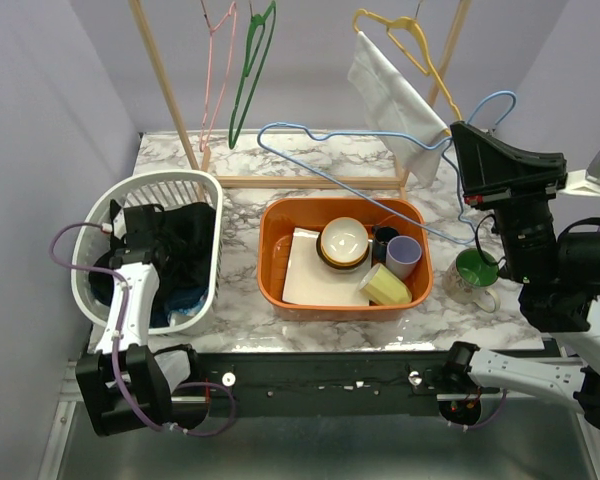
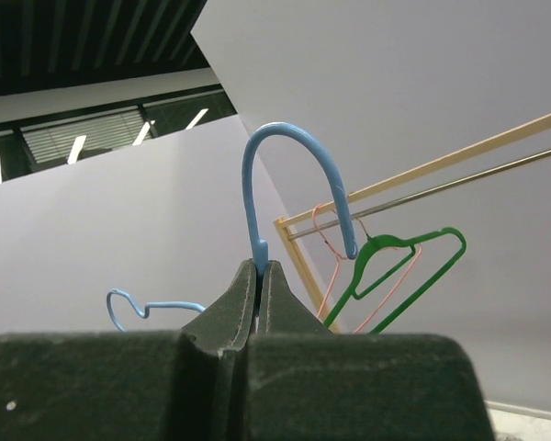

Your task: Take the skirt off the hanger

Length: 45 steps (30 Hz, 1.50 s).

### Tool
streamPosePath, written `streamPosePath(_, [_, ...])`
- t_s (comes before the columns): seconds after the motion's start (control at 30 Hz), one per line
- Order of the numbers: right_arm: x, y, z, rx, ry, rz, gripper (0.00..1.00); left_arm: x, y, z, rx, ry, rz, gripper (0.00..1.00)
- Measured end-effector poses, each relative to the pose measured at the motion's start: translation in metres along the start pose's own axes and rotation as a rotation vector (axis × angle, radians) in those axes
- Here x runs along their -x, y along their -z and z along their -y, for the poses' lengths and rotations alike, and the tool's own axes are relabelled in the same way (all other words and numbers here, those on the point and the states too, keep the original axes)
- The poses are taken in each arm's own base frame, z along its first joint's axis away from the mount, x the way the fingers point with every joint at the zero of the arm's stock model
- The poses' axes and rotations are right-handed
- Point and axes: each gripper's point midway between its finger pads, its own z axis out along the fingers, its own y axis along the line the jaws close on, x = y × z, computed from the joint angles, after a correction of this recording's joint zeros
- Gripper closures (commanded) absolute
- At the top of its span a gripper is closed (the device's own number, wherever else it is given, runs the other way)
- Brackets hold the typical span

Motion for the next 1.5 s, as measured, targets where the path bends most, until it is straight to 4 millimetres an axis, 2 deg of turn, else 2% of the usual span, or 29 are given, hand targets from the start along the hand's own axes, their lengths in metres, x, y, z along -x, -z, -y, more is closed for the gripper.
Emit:
streamPosePath(0.1, [-0.004,-0.001,0.0,0.0,0.004,-0.011,0.99,0.015,0.006,0.006,0.015,-0.017,0.033,0.22])
streamPosePath(0.2, [-0.016,-0.002,-0.001,0.013,0.017,-0.048,0.99,0.042,0.029,0.026,-0.028,-0.06,0.095,0.14])
streamPosePath(0.33, [-0.046,-0.003,-0.01,0.079,0.056,-0.15,0.99,0.1,0.1,0.083,-0.195,-0.134,0.258,0.12])
streamPosePath(0.4, [-0.064,-0.002,-0.015,0.121,0.084,-0.217,0.99,0.116,0.135,0.106,-0.291,-0.171,0.32,0.12])
streamPosePath(0.5, [-0.091,0.0,-0.024,0.197,0.13,-0.329,0.99,0.12,0.182,0.132,-0.443,-0.227,0.359,0.12])
streamPosePath(0.6, [-0.129,0.005,-0.03,0.264,0.174,-0.48,0.99,0.107,0.211,0.146,-0.582,-0.274,0.343,0.12])
streamPosePath(0.67, [-0.145,0.006,-0.03,0.279,0.183,-0.541,0.99,0.094,0.231,0.157,-0.697,-0.308,0.327,0.13])
streamPosePath(0.77, [-0.186,0.013,-0.029,0.307,0.195,-0.69,0.99,0.062,0.266,0.179,-0.966,-0.39,0.285,0.14])
streamPosePath(0.87, [-0.213,0.026,-0.02,0.302,0.21,-0.8,0.99,0.029,0.295,0.188,-1.175,-0.493,0.23,0.14])
streamPosePath(0.9, [-0.219,0.031,-0.017,0.298,0.215,-0.829,0.99,0.019,0.304,0.19,-1.237,-0.53,0.209,0.17])
streamPosePath(1.0, [-0.225,0.037,-0.013,0.29,0.221,-0.865,0.99,-0.007,0.326,0.195,-1.415,-0.631,0.141,0.25])
streamPosePath(1.17, [-0.211,0.028,-0.016,0.282,0.224,-0.838,0.99,-0.043,0.336,0.189,-1.599,-0.715,-0.011,0.29])
streamPosePath(1.27, [-0.199,0.019,-0.018,0.278,0.226,-0.803,0.99,-0.053,0.341,0.186,-1.65,-0.755,-0.061,0.29])
streamPosePath(1.37, [-0.187,0.011,-0.019,0.273,0.228,-0.769,0.99,-0.065,0.355,0.181,-1.718,-0.811,-0.095,0.29])
streamPosePath(1.5, [-0.181,0.004,-0.02,0.27,0.23,-0.749,0.99,-0.072,0.368,0.178,-1.771,-0.848,-0.125,0.35])
